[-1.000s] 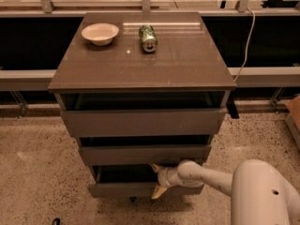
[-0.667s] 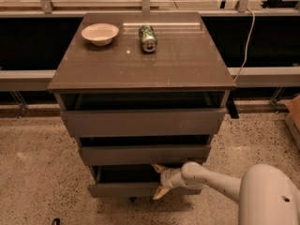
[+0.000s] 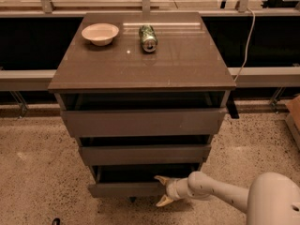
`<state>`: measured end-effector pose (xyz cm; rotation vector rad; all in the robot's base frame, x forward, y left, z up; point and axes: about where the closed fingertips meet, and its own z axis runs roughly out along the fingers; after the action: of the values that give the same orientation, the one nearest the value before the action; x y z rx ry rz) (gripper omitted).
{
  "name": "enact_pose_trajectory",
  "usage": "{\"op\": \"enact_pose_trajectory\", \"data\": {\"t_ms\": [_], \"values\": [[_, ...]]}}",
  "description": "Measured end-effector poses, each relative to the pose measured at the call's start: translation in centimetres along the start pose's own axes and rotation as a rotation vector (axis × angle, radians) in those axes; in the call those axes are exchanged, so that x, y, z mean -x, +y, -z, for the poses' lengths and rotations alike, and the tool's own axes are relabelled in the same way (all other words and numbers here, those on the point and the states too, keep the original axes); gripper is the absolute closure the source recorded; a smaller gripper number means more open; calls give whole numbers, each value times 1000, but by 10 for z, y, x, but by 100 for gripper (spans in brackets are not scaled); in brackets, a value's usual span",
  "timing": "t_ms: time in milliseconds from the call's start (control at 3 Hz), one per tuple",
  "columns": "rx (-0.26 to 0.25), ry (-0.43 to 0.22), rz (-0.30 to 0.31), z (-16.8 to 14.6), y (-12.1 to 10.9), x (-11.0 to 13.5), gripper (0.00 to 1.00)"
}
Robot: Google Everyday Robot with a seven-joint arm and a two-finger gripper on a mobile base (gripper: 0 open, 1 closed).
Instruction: Close bottom drawer
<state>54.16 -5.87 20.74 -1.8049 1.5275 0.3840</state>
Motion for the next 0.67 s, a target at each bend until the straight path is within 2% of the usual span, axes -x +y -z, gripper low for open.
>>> {"op": "enact_pose_trajectory", "data": {"t_ms": [333, 667], "values": [[27, -67, -46, -7, 22, -7, 44], [42, -226, -49, -12, 36, -10, 75]]}}
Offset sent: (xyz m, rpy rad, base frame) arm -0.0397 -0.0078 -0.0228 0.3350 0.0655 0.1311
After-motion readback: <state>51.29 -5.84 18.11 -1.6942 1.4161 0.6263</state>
